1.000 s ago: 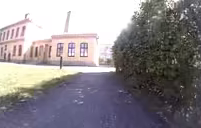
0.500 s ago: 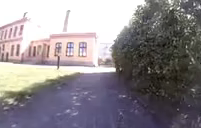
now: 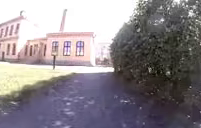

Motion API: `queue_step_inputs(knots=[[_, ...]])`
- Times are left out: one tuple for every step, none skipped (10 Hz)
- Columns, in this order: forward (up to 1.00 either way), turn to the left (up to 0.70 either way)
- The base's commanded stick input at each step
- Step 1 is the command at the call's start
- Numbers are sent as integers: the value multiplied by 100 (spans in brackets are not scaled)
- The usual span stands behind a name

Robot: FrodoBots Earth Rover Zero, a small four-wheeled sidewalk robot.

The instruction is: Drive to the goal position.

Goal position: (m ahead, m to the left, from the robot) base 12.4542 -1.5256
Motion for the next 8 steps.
queue_step_inputs(knots=[[70, 0], [70, 0], [70, 0], [70, 0], [70, 0], [70, 0], [70, 0], [70, 0]])
